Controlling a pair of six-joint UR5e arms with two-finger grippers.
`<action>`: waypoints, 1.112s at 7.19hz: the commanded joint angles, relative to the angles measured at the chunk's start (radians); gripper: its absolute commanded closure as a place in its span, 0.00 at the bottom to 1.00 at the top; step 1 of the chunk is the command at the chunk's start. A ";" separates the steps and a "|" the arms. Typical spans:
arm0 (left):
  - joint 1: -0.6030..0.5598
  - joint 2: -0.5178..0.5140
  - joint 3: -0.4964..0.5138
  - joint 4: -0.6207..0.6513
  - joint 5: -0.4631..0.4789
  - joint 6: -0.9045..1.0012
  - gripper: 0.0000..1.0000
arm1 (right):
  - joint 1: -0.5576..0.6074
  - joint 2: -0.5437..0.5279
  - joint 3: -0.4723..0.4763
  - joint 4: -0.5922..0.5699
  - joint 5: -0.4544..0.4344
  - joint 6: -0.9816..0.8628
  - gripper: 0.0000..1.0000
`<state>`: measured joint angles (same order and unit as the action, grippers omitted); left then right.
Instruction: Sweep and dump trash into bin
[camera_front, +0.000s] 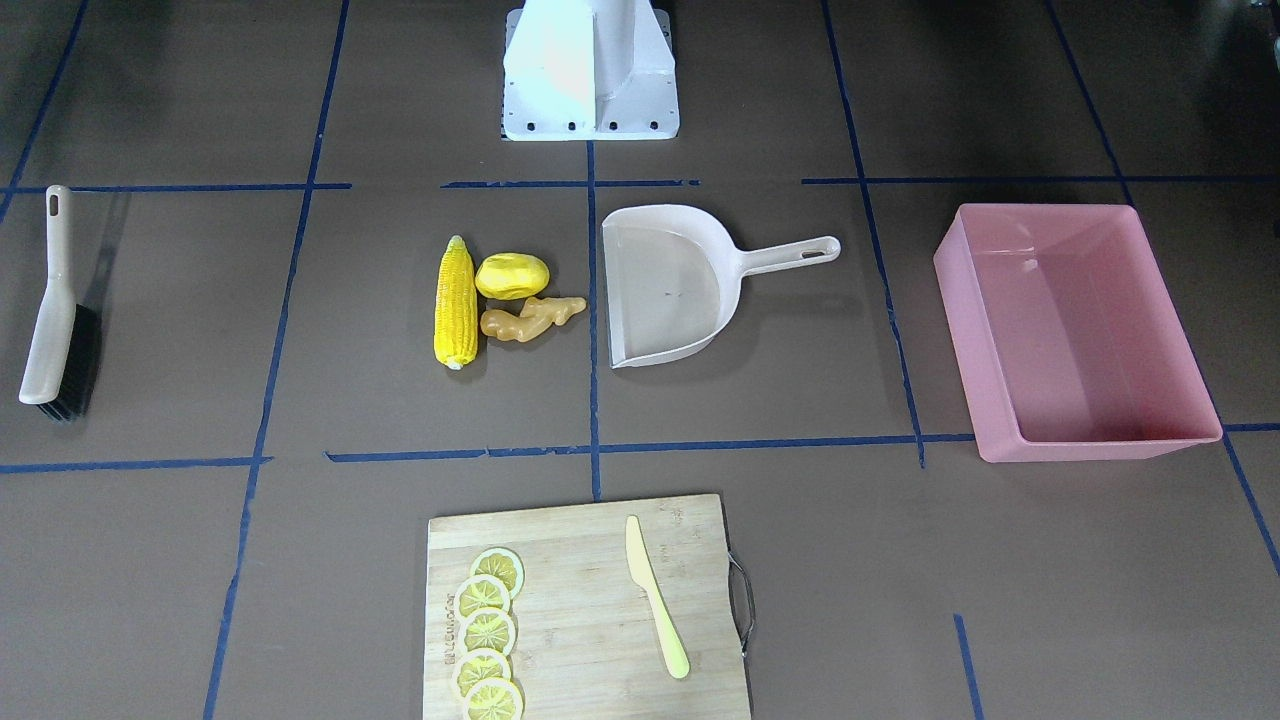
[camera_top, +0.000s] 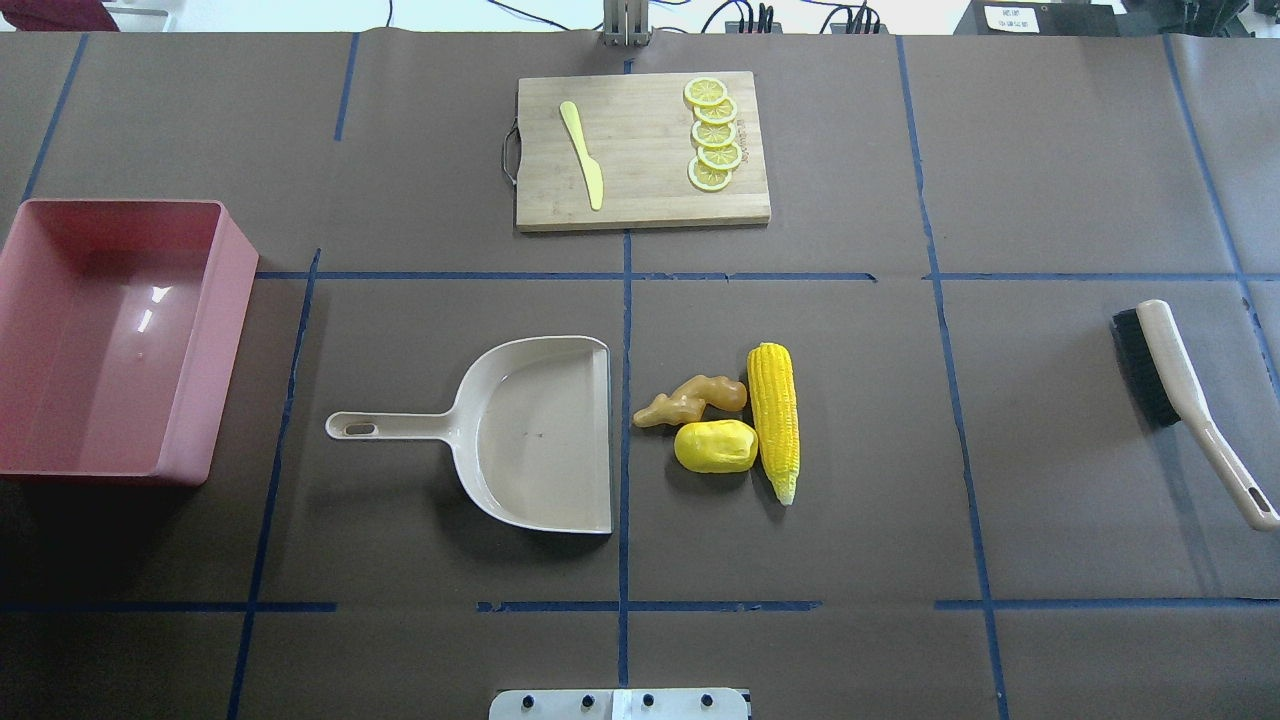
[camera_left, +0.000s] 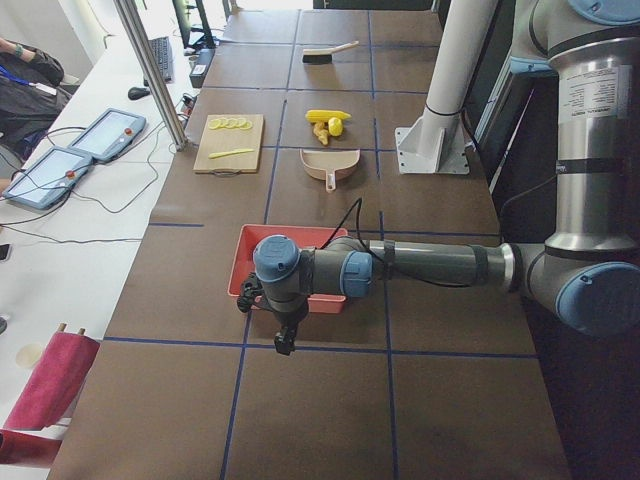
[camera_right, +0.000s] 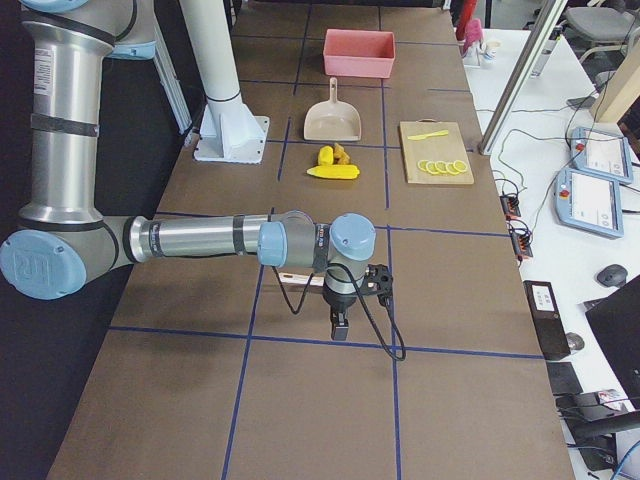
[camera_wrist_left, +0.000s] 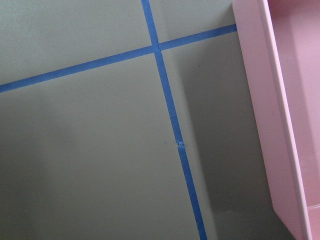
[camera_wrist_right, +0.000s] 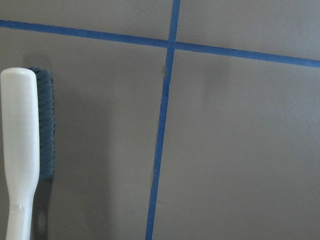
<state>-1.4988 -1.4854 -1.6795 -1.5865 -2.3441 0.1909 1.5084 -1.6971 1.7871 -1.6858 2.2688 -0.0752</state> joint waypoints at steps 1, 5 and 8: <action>0.000 -0.033 0.013 -0.103 -0.001 -0.004 0.00 | -0.001 0.005 0.000 0.000 0.000 0.002 0.00; 0.000 -0.065 0.012 -0.130 -0.006 -0.031 0.00 | -0.001 0.008 0.000 0.000 0.012 0.002 0.00; 0.009 -0.070 0.006 -0.160 -0.003 -0.033 0.00 | -0.037 0.008 0.087 0.002 0.038 0.005 0.00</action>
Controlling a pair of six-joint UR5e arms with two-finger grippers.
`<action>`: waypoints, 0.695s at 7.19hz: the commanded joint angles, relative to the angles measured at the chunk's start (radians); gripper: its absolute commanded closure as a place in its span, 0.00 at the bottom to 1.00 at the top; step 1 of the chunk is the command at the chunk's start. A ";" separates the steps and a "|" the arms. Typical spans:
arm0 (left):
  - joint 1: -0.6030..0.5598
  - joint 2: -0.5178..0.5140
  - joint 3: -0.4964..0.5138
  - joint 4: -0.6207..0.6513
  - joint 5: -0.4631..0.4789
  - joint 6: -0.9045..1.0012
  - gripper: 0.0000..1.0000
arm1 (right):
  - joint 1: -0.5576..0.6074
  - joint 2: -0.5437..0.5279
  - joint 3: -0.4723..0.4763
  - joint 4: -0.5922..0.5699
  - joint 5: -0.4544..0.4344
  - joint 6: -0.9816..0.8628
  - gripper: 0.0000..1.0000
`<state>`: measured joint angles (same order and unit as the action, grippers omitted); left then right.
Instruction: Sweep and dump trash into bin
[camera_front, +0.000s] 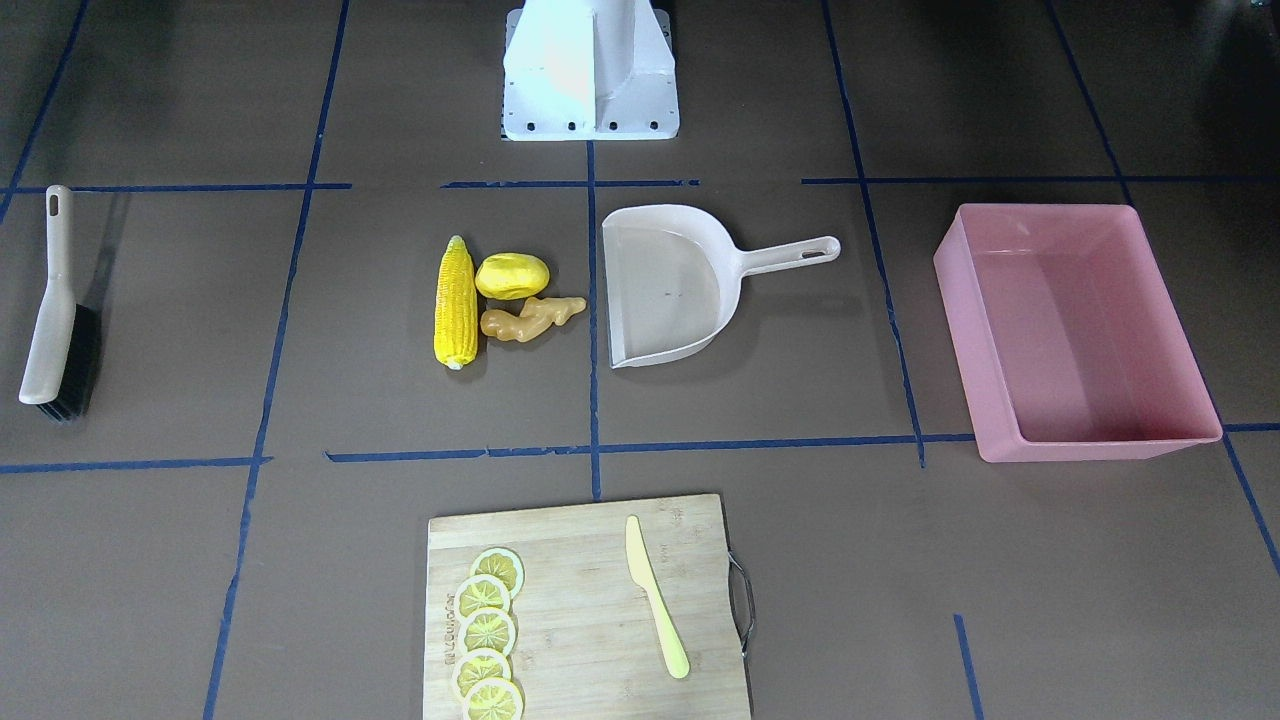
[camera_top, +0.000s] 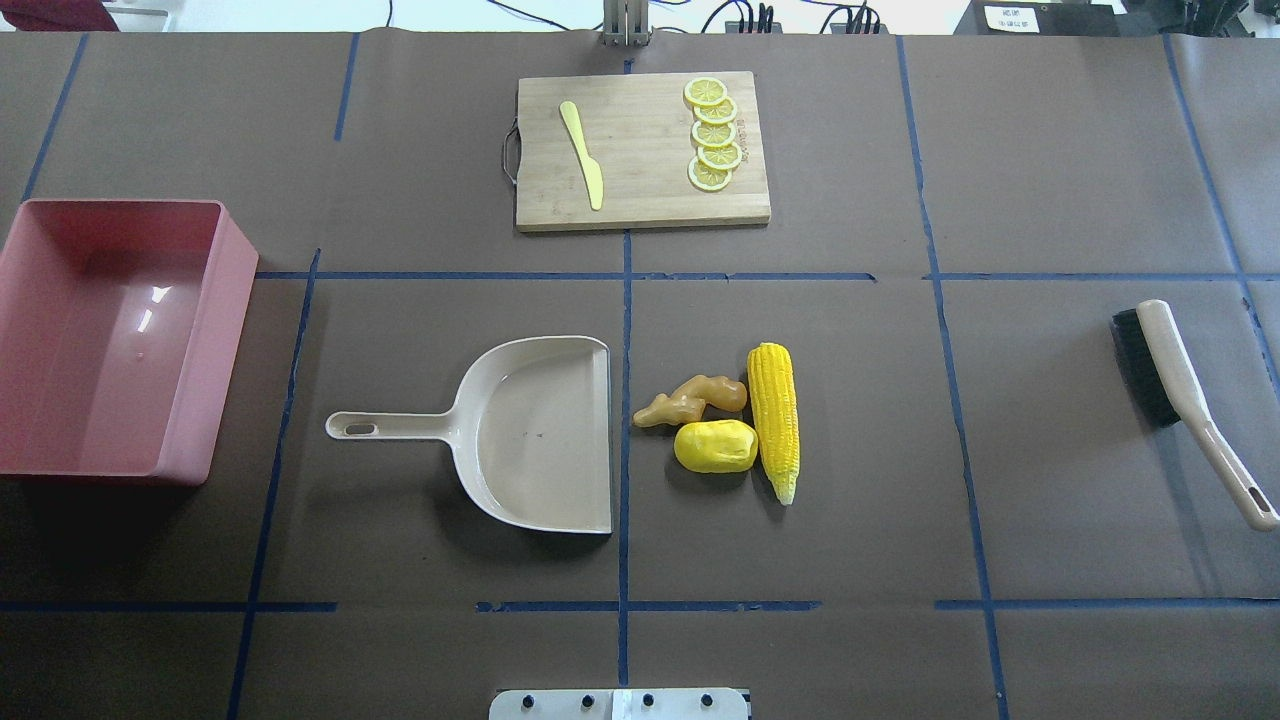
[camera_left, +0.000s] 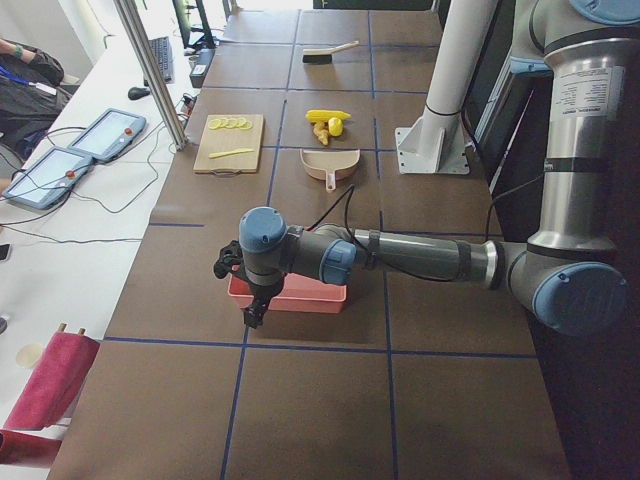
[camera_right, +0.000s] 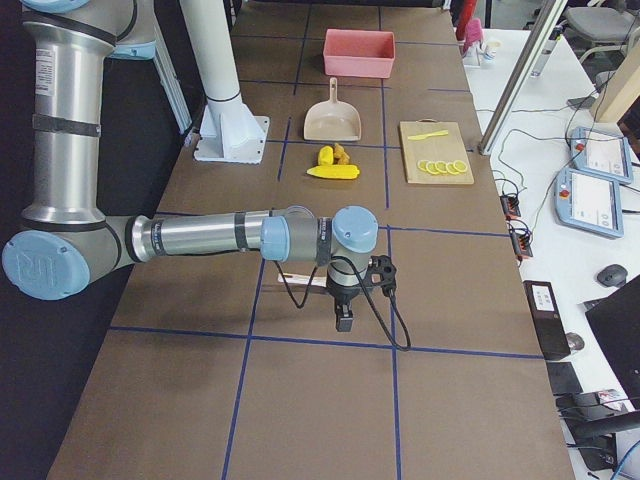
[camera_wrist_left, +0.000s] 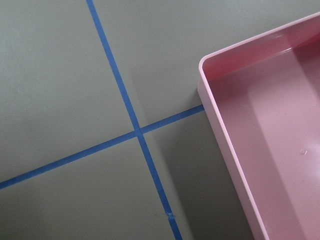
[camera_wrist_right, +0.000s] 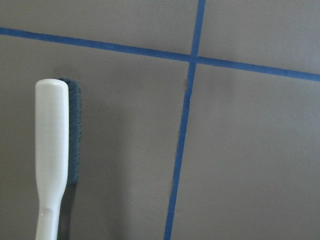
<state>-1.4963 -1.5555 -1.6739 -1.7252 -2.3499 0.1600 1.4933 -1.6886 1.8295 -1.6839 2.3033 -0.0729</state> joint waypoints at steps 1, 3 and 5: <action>0.025 0.002 0.000 -0.025 0.003 -0.002 0.00 | -0.040 -0.002 0.080 0.000 0.004 0.056 0.00; 0.030 0.000 0.003 -0.028 0.006 0.001 0.00 | -0.184 -0.003 0.186 0.001 -0.005 0.337 0.00; 0.039 0.000 0.003 -0.028 0.006 0.003 0.00 | -0.282 -0.061 0.183 0.202 -0.031 0.500 0.00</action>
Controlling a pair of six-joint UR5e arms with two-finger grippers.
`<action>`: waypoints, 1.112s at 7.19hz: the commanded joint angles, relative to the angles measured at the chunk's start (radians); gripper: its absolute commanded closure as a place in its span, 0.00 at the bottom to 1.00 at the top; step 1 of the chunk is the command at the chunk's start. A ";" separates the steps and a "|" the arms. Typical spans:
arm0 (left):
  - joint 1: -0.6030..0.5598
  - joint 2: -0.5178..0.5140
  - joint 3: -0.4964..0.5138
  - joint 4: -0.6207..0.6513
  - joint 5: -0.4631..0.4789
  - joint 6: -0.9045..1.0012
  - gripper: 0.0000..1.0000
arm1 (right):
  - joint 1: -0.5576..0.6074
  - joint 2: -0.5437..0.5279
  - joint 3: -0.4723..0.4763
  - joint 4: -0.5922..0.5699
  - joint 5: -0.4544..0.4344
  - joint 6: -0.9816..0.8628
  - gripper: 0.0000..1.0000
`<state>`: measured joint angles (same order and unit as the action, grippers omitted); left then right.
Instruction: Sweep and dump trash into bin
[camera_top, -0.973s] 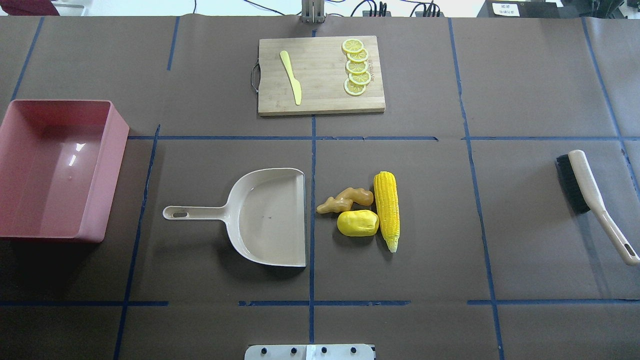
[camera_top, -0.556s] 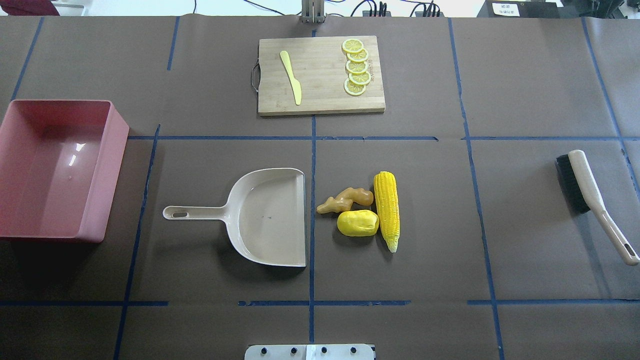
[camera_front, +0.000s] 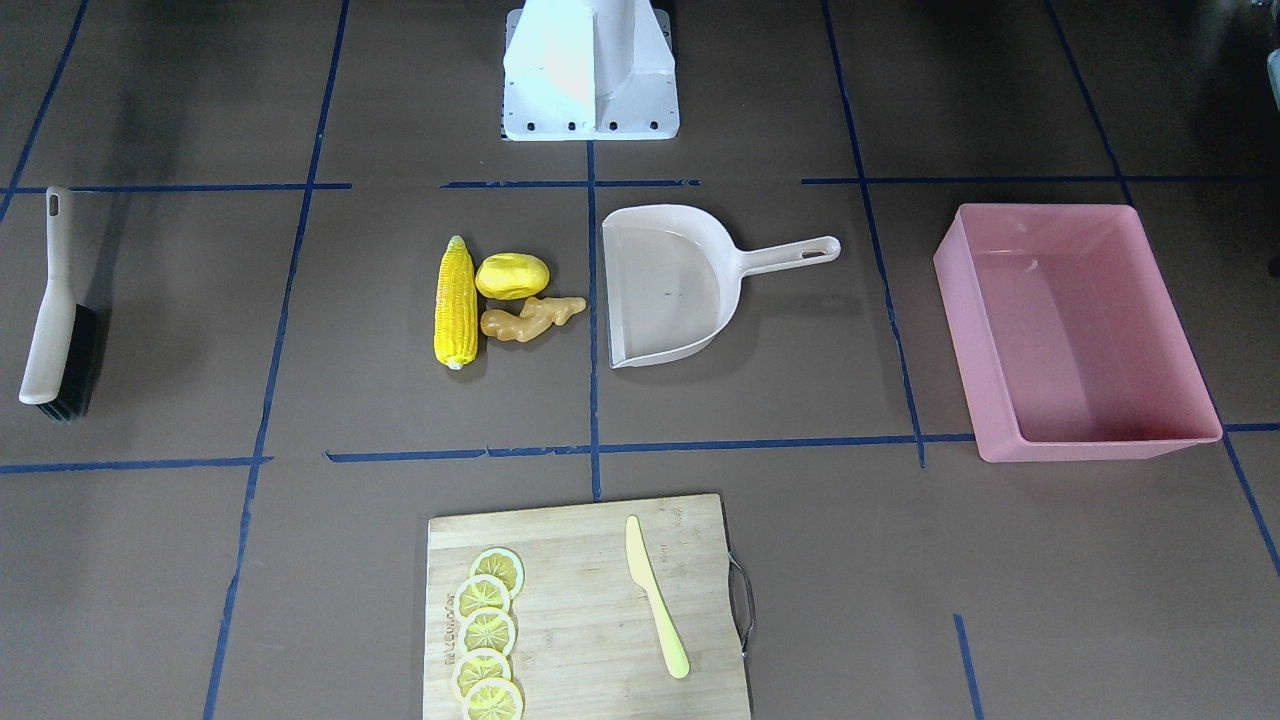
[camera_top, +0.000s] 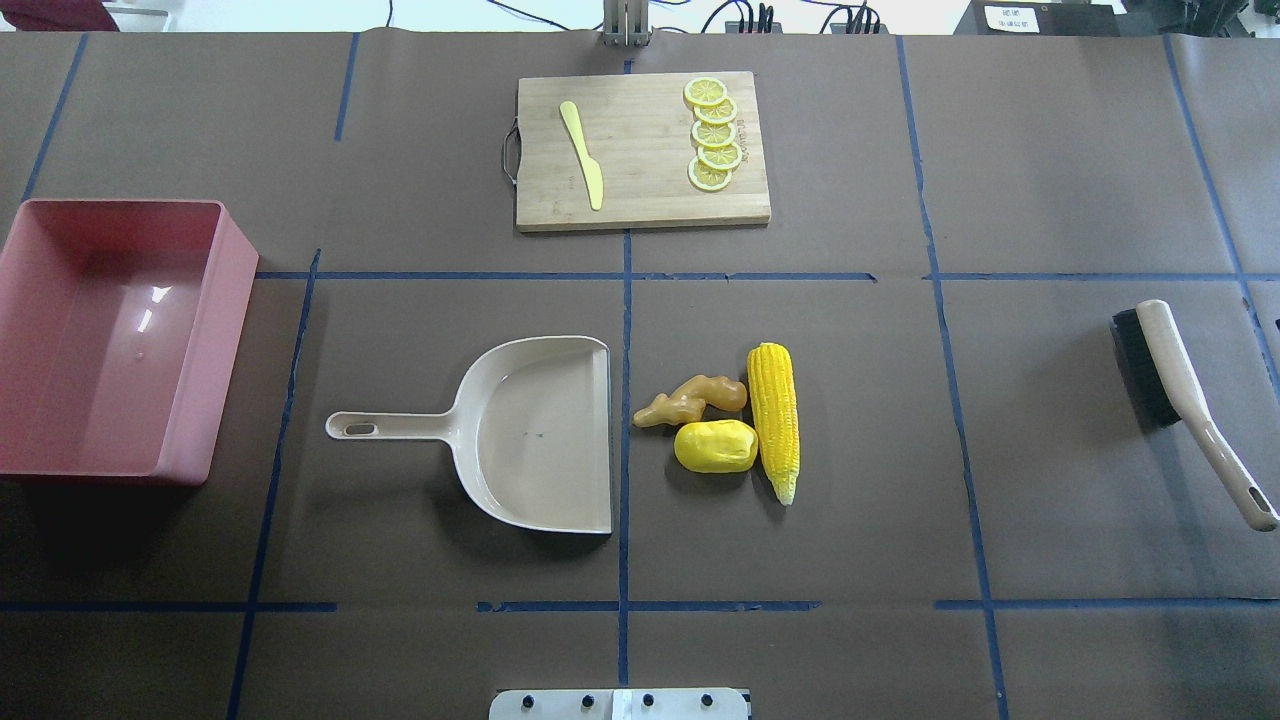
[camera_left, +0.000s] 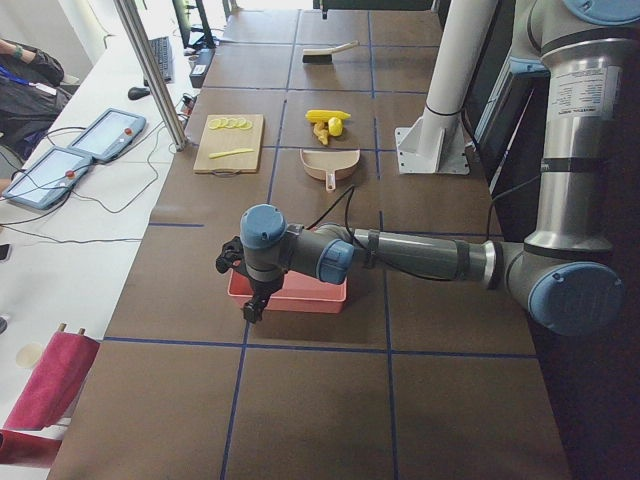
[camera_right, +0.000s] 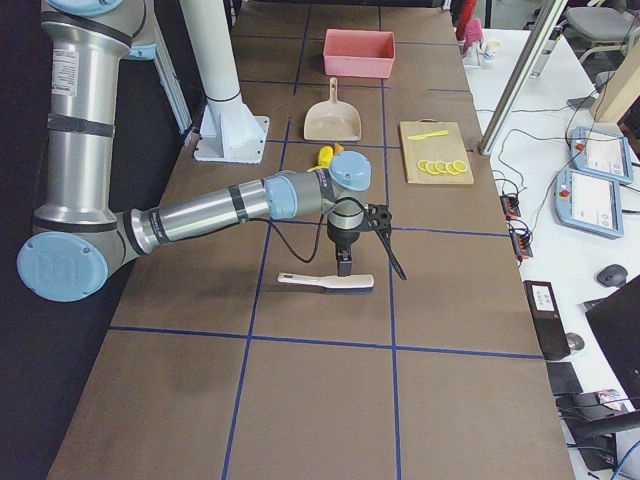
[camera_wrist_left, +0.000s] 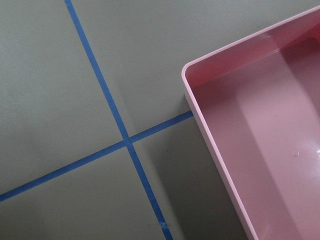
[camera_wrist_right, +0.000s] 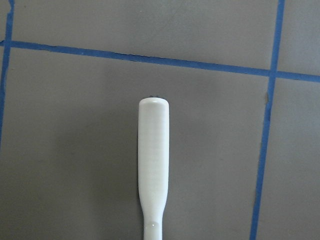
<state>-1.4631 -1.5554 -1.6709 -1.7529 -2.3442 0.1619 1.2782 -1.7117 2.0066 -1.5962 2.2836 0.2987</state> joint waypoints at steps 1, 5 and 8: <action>0.007 0.000 0.000 0.000 0.000 0.001 0.00 | -0.136 -0.081 0.001 0.243 -0.070 0.242 0.00; 0.007 0.000 -0.001 -0.002 0.000 -0.001 0.00 | -0.282 -0.131 -0.199 0.613 -0.125 0.390 0.01; 0.007 -0.002 -0.003 -0.003 -0.001 -0.004 0.00 | -0.329 -0.167 -0.213 0.611 -0.125 0.390 0.11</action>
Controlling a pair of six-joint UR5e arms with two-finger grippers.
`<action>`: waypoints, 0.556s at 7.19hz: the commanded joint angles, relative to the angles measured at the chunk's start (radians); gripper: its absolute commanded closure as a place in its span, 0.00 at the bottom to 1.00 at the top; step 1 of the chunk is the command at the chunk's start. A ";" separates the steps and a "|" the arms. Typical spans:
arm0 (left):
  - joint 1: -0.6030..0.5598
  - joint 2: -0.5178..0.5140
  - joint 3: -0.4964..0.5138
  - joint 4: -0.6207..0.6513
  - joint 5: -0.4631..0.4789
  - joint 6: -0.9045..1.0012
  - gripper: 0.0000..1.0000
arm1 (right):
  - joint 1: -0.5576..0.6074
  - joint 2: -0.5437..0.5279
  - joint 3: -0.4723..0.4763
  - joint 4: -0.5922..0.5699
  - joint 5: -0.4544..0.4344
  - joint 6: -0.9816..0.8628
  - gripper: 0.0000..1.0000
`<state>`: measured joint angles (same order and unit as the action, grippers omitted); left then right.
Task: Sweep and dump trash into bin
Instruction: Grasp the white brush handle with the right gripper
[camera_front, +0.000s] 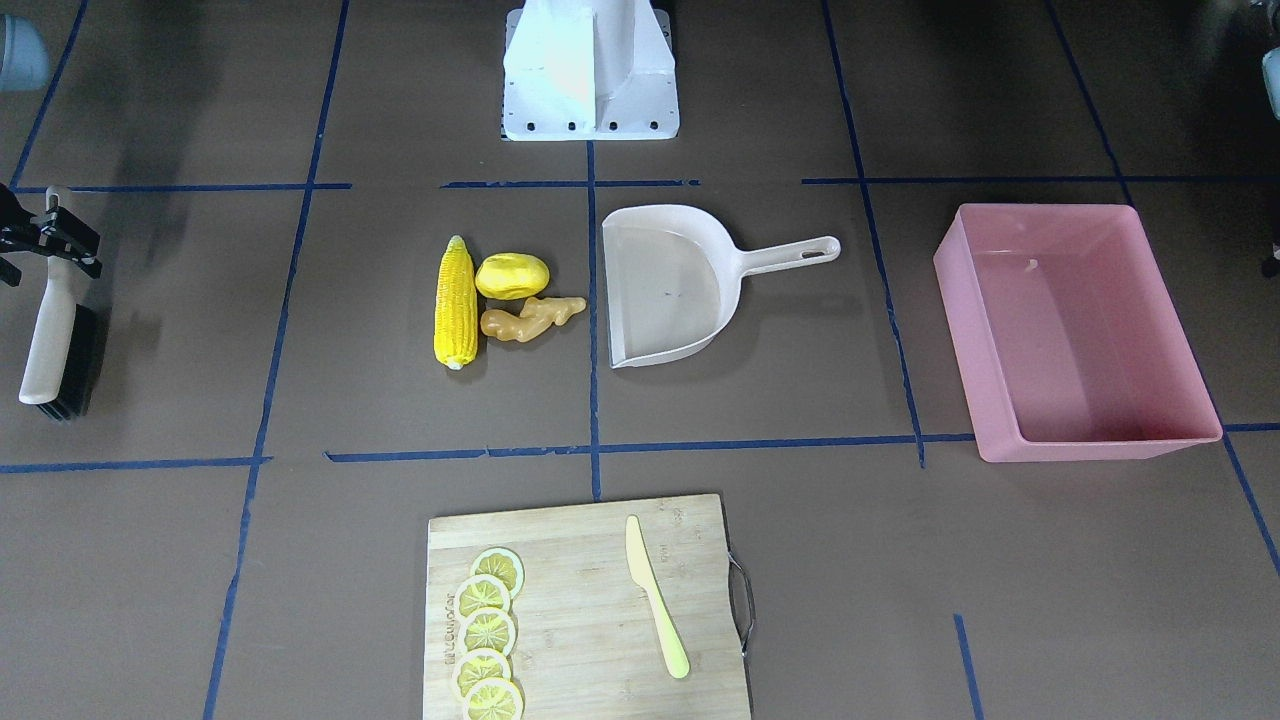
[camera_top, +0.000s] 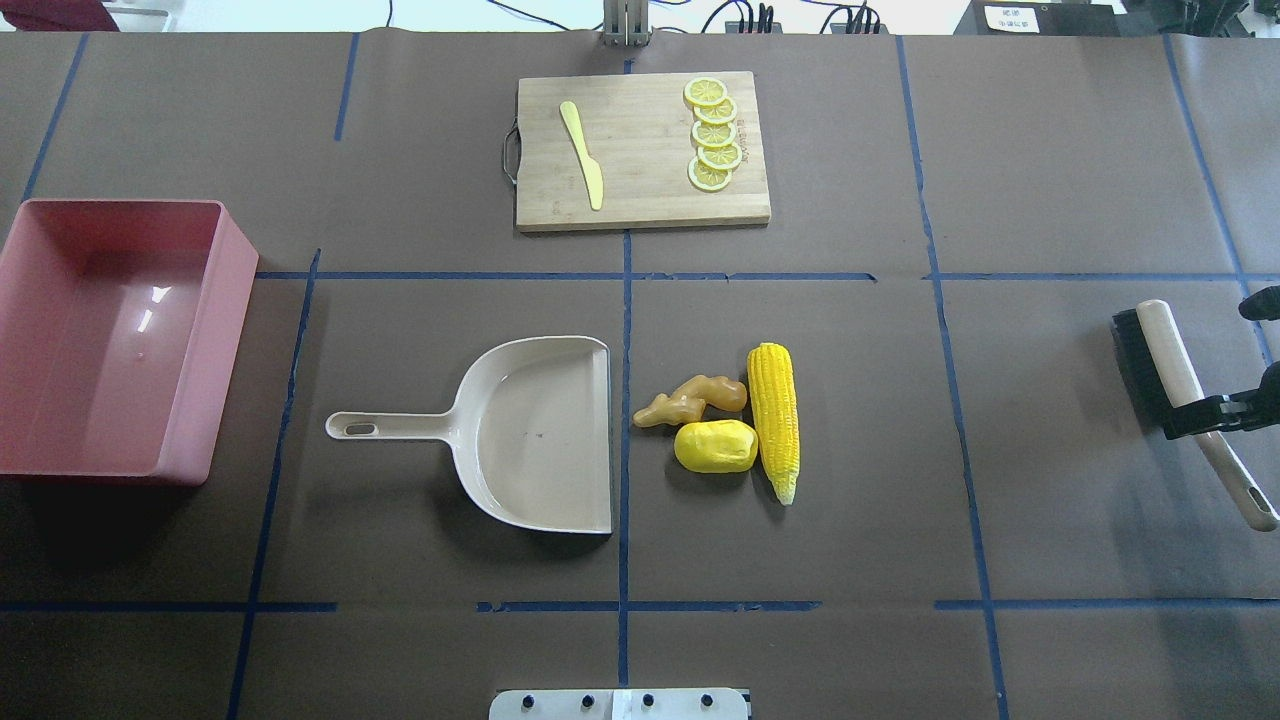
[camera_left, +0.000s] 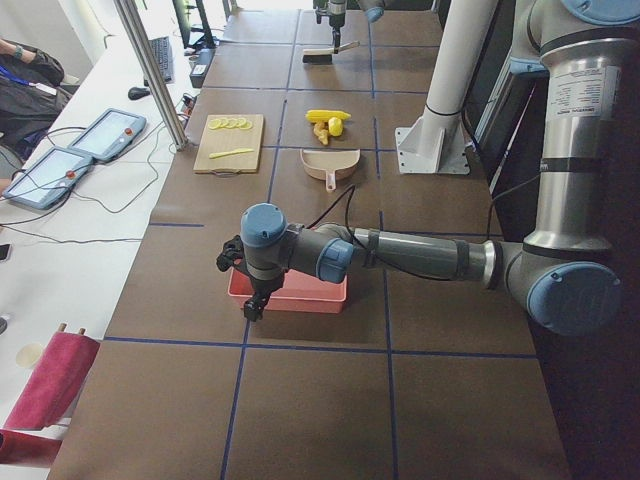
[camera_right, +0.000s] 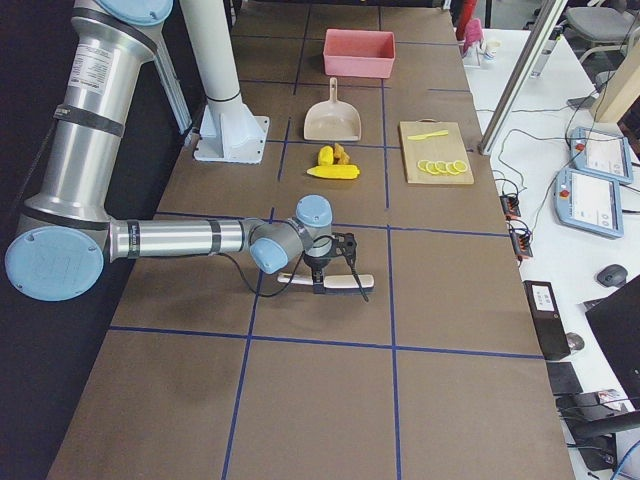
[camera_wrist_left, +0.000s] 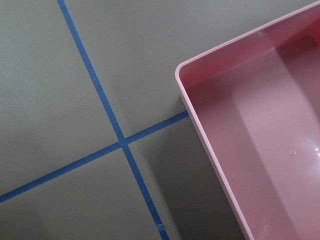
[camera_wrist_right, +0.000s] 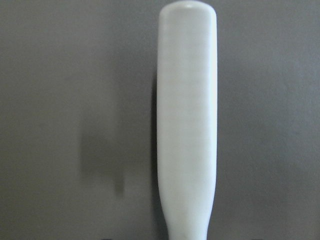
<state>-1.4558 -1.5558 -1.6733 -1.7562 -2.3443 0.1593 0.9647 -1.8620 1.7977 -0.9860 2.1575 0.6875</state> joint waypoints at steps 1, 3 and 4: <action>0.002 -0.001 0.000 0.000 -0.001 -0.001 0.00 | -0.015 -0.019 -0.004 -0.002 0.001 0.001 0.28; 0.000 -0.001 0.000 0.000 -0.001 0.000 0.00 | -0.027 -0.019 -0.006 -0.003 -0.002 -0.002 0.84; 0.000 -0.001 0.000 0.000 0.000 0.002 0.00 | -0.027 -0.017 -0.006 -0.003 -0.002 -0.003 0.98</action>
<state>-1.4555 -1.5569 -1.6736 -1.7564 -2.3451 0.1594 0.9389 -1.8799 1.7920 -0.9891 2.1560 0.6853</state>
